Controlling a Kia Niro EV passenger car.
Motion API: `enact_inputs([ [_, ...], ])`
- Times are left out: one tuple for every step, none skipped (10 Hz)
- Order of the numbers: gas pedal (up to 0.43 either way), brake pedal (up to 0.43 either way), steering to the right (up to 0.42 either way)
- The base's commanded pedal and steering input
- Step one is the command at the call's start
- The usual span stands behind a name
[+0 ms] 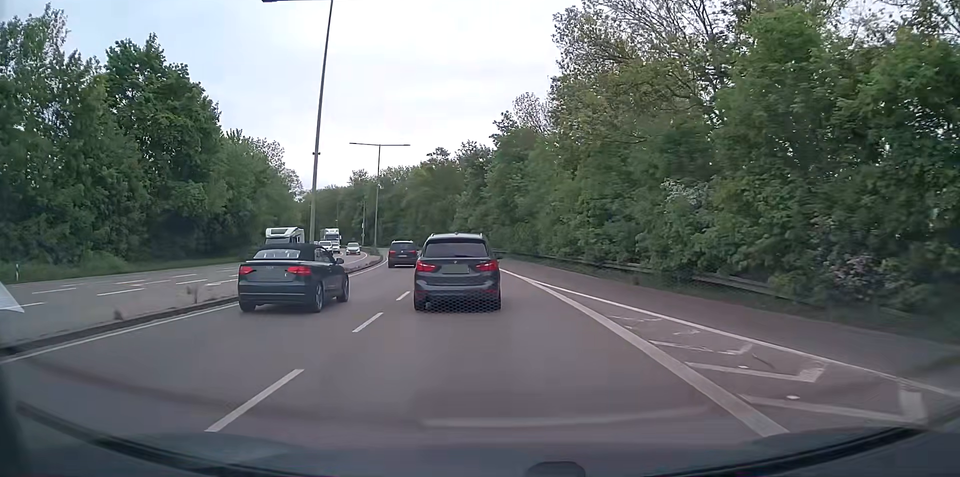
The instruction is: Follow the waypoints while adhering to traffic rules and regulations
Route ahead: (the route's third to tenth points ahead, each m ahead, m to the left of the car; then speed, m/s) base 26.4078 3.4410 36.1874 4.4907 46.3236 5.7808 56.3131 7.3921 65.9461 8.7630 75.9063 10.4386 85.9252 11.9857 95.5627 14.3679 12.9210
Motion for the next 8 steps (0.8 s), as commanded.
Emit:
enact_inputs([
  [0.228,0.000,-0.017],
  [0.220,0.000,-0.018],
  [0.220,0.000,-0.017],
  [0.220,0.000,-0.017],
  [0.209,0.000,-0.016],
  [0.197,0.000,-0.016],
  [0.189,0.000,-0.016],
  [0.189,0.000,-0.015],
])
